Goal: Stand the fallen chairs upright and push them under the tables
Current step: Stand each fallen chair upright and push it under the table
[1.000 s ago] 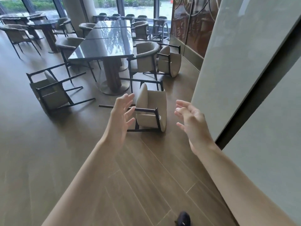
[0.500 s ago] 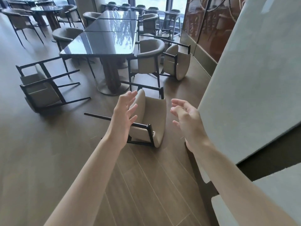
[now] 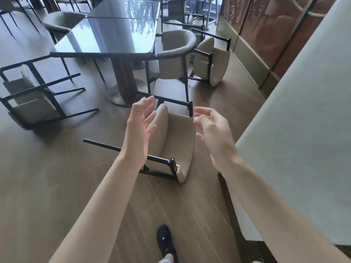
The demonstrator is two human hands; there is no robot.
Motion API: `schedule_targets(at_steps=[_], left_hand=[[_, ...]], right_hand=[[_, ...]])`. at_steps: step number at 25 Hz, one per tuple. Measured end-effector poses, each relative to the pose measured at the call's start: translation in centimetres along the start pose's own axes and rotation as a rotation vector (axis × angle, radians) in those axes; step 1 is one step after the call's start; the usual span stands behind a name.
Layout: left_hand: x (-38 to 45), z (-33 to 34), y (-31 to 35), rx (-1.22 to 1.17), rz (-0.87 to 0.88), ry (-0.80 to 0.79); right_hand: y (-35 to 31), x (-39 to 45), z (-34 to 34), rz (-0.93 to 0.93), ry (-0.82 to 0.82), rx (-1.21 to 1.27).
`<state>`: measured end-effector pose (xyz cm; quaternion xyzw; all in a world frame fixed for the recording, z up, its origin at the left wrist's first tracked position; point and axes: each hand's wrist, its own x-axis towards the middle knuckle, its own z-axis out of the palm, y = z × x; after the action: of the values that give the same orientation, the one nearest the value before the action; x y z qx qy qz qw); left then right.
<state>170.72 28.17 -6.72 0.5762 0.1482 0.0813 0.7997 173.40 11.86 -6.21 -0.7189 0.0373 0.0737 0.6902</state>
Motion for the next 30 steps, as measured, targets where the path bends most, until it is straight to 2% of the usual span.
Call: schedule_targets(at_steps=[8,17,23,30], left_hand=[[13.1,3.4,-0.2,-0.019,-0.004,-0.028],[24.2,9.7,-6.2,-0.095,-0.015,0.164],[30.4,12.4,-13.9,-0.135,-0.084,0.158],[36.0,8.2,-27.5,-0.008,-0.106,0.015]], right_hand=[[-0.8,12.8,0.9,0.044,0.038,0.015],[2.2,28.1,-2.1,0.091,0.033,0.040],[9.3,36.2,-3.8,0.182,-0.007,0.023],[24.5,42.0,-2.5,0.224,0.052,0.020]])
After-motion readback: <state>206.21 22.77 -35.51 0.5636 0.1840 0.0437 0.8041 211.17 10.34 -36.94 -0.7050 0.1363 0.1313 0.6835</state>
